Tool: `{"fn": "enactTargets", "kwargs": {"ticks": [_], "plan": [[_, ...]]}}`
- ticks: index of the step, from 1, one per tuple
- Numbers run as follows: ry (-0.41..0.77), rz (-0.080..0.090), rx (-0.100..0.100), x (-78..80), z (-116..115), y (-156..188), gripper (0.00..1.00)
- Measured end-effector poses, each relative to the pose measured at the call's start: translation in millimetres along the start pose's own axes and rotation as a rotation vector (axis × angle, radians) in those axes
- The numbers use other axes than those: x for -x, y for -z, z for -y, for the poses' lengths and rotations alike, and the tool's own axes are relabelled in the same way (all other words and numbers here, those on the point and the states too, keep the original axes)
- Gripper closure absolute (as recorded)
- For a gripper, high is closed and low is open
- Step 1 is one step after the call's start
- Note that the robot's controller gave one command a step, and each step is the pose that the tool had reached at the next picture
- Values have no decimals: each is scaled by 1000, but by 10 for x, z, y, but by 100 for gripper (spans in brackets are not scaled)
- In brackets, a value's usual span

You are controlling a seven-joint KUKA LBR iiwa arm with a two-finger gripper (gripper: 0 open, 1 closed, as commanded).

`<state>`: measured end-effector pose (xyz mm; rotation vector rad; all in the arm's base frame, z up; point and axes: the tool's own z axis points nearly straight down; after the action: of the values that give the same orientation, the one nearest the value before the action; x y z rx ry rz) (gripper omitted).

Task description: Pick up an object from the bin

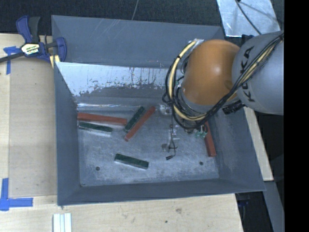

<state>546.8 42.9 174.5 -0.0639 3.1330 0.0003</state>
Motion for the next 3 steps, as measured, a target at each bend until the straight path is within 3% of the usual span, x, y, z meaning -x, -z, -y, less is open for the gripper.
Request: {"fn": "enactTargets", "kwargs": {"ticks": [1, 2, 3], "plan": [[-37, -3, 1, 280, -126, -465, 0], [-46, -1, 0, 277, -597, -794, 0], [-140, -2, -1, 580, -424, -916, 100]]}}
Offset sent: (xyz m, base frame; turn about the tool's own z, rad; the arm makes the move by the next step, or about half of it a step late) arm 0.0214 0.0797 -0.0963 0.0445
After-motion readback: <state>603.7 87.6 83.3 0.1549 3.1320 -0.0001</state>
